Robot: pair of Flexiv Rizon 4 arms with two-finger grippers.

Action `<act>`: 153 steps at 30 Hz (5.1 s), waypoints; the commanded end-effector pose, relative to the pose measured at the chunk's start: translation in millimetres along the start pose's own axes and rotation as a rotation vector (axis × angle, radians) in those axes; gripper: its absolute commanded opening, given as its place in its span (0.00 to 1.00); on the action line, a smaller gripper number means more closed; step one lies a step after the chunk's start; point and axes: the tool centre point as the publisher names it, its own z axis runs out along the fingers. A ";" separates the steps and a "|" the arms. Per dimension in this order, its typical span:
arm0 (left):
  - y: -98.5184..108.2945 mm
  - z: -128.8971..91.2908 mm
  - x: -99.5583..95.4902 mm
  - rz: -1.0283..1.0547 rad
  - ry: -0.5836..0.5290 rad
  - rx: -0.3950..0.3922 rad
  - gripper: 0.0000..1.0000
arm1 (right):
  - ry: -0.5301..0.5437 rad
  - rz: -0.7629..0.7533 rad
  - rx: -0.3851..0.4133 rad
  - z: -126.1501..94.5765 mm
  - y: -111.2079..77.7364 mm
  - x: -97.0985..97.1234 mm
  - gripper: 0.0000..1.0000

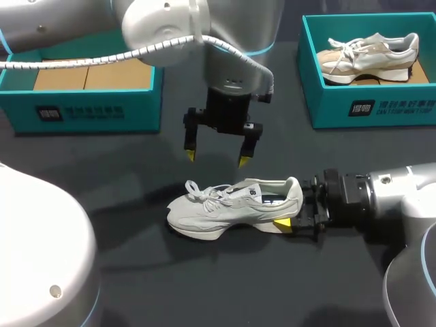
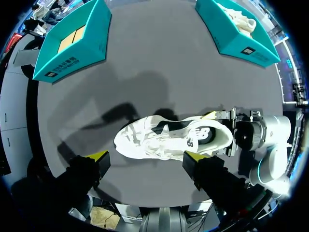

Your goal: Take the shoe out of the shoebox, open the shoe tongue, remove and reinsert the insole, then place the shoe into the shoebox

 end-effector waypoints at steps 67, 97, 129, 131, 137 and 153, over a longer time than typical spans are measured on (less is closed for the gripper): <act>8.6 89.0 73.1 -0.088 -0.362 -0.124 0.92 | 0.000 0.001 0.004 -0.9 -0.2 -1.2 0.00; 7.8 76.1 63.5 -0.050 -0.408 -0.146 0.32 | 0.000 0.001 0.004 -0.9 -0.2 -1.2 0.00; 21.0 56.9 -37.3 -0.104 -0.078 -0.096 0.00 | 0.000 0.001 0.004 -0.9 -0.2 -1.2 0.00; 20.5 61.7 -39.8 -0.105 -0.077 -0.094 0.00 | 0.000 0.001 0.004 -0.9 -0.2 -1.2 0.00; 18.6 77.5 -42.3 -0.105 -0.100 -0.101 0.00 | 0.000 0.001 0.004 -0.9 -0.2 -1.2 0.00; 23.2 109.1 -52.0 -0.071 -0.162 -0.063 0.29 | 0.000 0.001 0.004 -0.9 -0.2 -1.2 0.00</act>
